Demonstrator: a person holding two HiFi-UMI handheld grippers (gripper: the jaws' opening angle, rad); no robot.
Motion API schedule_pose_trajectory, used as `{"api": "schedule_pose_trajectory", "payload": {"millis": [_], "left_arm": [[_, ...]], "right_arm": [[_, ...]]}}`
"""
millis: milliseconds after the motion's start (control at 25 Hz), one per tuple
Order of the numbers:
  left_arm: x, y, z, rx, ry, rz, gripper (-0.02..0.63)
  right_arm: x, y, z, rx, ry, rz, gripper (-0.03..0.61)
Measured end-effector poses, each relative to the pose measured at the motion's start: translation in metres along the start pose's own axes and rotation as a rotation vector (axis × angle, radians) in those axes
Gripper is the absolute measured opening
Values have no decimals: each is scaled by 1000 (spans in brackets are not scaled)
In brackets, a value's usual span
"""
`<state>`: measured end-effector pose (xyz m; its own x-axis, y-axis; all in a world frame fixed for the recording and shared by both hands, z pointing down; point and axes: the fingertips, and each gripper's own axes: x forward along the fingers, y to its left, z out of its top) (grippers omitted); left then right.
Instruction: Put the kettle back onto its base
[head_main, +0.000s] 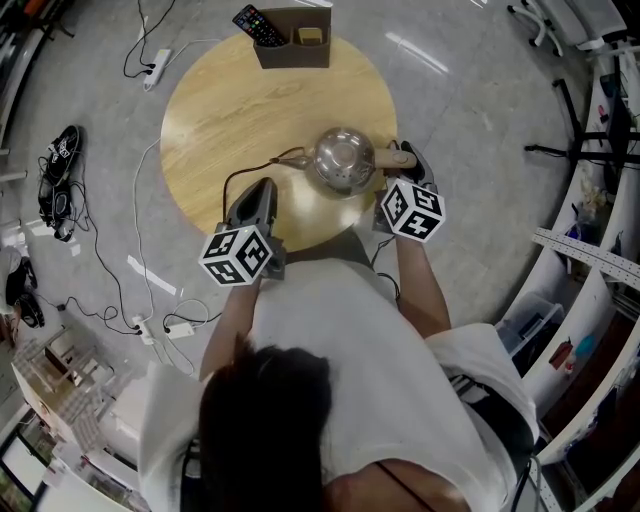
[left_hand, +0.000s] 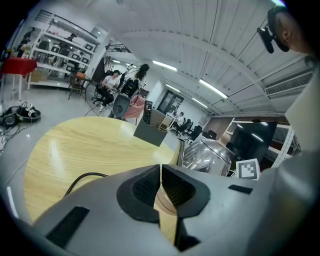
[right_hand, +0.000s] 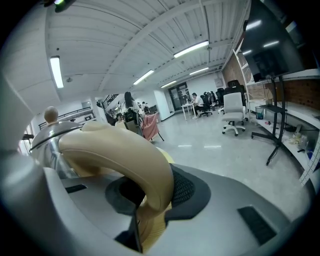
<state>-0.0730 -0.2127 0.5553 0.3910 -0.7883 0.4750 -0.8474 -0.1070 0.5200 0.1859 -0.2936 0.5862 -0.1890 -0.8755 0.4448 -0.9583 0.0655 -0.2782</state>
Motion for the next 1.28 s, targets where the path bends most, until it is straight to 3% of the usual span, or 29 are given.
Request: {"api": "schedule_pose_trajectory", "payload": {"millis": [160,320,560,680,960,1280], "left_arm": [[0,3,3,4,-5,-1,35],[1,8,3,4,0,-3,35],[7,4,5,30,11,-40,35],[7,5,7,41,18,-55,35],[9,5,8,59,40,-107,35],[13,-5,-6,56,70,-201,35]], "right_arm": [[-2,-2,-3,-23,-23,22,107],[-3,4,-6,-110,-22,44,107],[-9,1,-2,-254,-48,-65,141],[-14,-4,-3,-214,-55,-113,187],[-42,0,0,-130,-115,-143,192],[-74,20,-35,-22,-13,-92,192]]}}
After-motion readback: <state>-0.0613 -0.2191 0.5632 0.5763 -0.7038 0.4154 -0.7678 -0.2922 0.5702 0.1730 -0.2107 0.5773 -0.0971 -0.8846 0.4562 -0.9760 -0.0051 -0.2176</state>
